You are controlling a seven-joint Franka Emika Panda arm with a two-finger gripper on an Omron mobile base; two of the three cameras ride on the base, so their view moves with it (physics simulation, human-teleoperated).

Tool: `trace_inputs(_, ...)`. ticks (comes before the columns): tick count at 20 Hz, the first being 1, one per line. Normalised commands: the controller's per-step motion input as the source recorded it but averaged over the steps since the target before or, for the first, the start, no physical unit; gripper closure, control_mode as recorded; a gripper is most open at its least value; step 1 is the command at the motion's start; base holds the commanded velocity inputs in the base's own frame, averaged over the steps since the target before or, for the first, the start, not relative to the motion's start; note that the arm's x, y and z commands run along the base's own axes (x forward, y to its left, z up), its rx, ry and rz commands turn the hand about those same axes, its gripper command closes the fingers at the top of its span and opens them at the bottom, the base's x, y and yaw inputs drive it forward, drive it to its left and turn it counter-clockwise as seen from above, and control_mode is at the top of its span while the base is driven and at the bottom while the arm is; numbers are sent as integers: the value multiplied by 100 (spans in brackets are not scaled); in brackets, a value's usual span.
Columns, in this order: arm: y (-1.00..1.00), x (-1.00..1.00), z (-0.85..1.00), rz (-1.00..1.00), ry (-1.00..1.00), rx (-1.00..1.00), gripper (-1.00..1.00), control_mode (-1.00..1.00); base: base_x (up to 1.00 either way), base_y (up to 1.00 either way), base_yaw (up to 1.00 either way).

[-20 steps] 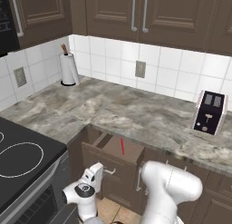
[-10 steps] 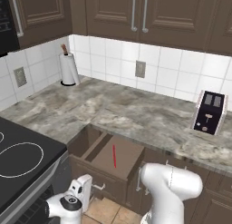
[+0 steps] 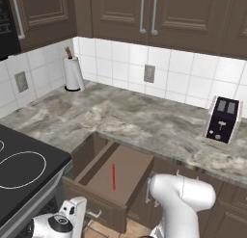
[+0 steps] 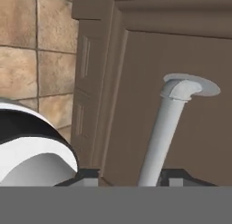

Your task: Take a straw from the drawer in front and place it inside the glass cup on the dining counter.

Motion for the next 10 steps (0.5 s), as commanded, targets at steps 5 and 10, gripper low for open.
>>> trace_inputs(5, 8, -89, 65, 0, -24, 2, -100, -100, 0, 0, 0)
trace_inputs(10, 4, -69, 100, 0, -28, 18, -100, -100, 0, 0, 0)
